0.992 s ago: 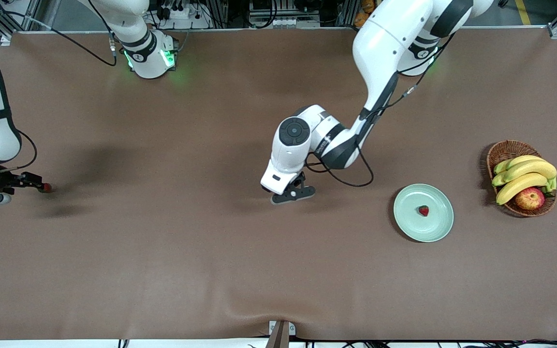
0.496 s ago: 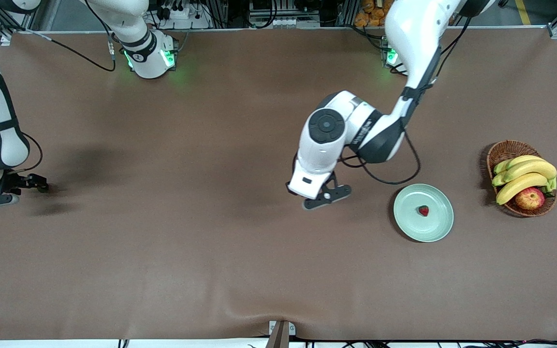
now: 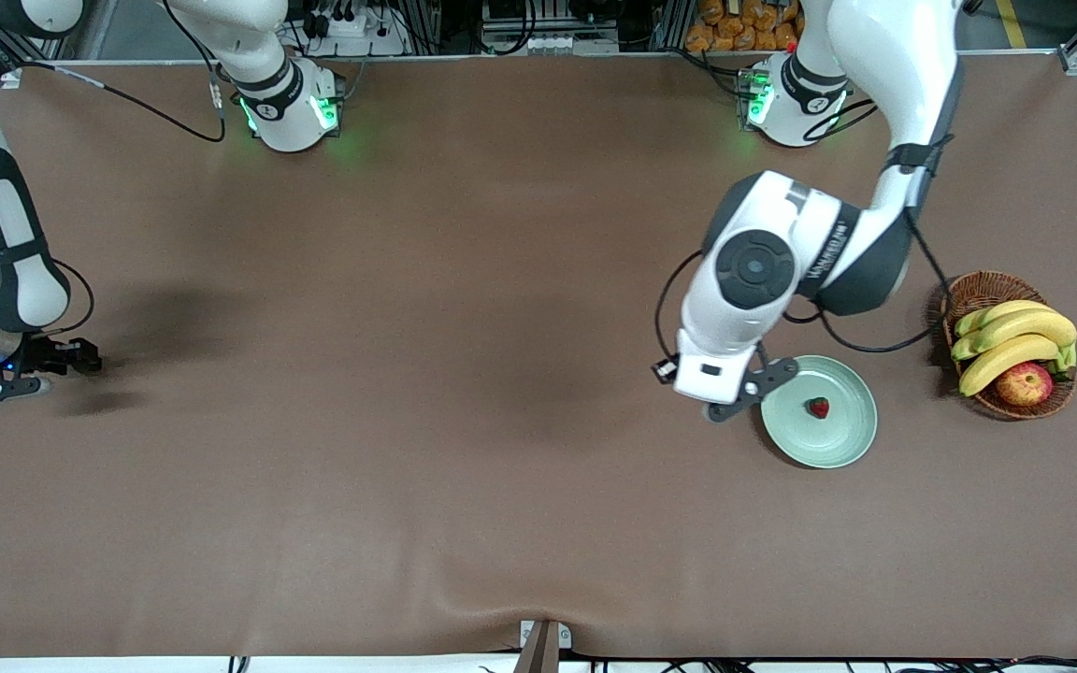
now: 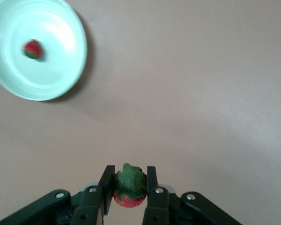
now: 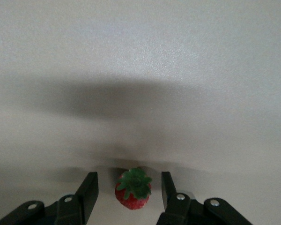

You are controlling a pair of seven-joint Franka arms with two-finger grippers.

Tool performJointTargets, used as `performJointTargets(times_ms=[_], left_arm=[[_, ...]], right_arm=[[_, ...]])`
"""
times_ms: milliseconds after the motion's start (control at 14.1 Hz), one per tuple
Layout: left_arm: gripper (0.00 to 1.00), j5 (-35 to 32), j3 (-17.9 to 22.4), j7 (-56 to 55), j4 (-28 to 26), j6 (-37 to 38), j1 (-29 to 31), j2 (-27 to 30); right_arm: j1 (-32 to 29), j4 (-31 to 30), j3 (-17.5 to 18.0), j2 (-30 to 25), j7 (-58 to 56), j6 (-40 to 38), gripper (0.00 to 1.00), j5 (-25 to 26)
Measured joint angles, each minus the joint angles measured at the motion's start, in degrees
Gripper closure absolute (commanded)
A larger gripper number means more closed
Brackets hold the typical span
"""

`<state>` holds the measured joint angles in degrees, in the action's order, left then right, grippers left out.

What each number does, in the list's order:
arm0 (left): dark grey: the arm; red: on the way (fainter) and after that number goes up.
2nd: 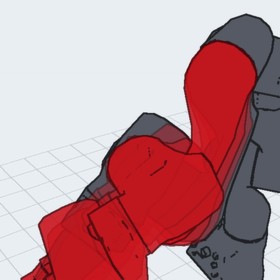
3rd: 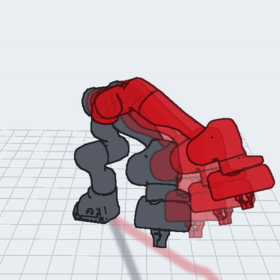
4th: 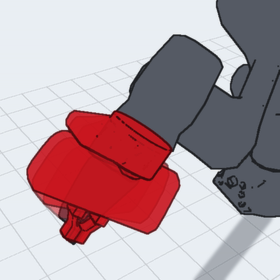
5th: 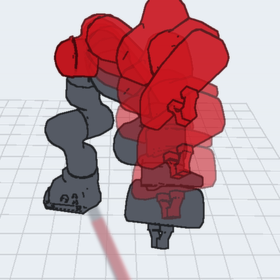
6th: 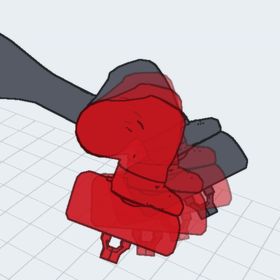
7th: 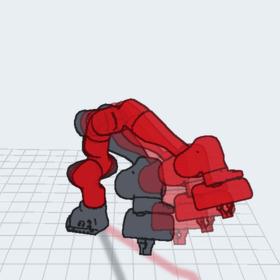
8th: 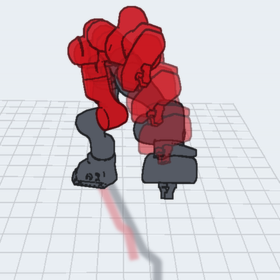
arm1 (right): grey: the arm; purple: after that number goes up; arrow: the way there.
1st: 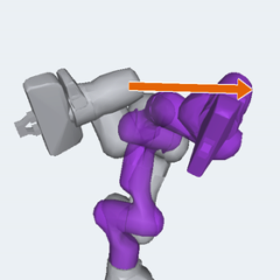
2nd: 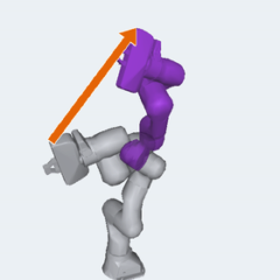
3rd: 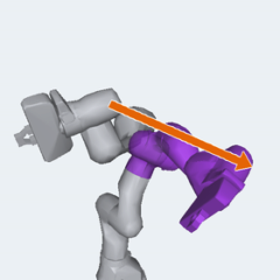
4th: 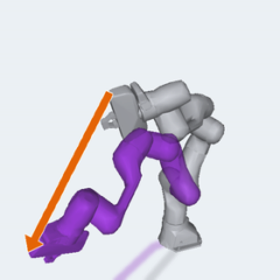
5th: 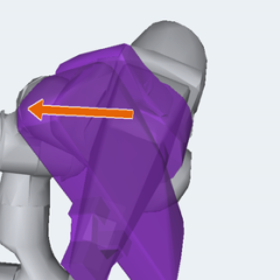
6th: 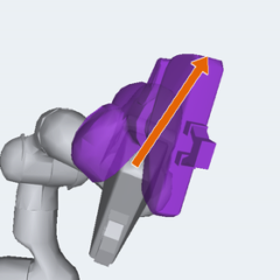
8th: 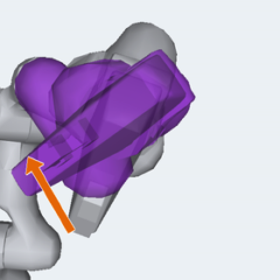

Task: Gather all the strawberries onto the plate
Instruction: 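Lower the strawberry onto the plate while the right gripper grasps the third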

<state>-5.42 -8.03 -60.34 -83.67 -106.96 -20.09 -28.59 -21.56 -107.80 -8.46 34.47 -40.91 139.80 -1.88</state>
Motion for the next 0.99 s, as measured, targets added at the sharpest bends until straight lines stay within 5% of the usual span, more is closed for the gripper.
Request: performJointTargets(times_ms=[142,354,708,992], left_arm=[[1.0,0.0,0.01,2.03,-2.37,0.57,3.32,1.49],[1.0,0.0,-0.01,4.26,-5.44,0.5,8.44,3.42],[1.0,0.0,0.0,6.29,-10.42,-6.11,12.47,3.71],[1.0,-0.01,0.04,9.61,-16.52,-15.03,15.1,3.63]], right_arm=[[-0.02,-0.09,-0.02,0.3,0.0,0.0,0.61,0.0],[-0.03,-0.13,-0.06,0.62,0.0,0.01,0.89,0.0],[0.28,0.51,0.3,0.27,0.03,-0.28,0.92,-0.03],[1.56,4.79,0.73,-1.16,1.45,-9.54,0.92,-0.1]])
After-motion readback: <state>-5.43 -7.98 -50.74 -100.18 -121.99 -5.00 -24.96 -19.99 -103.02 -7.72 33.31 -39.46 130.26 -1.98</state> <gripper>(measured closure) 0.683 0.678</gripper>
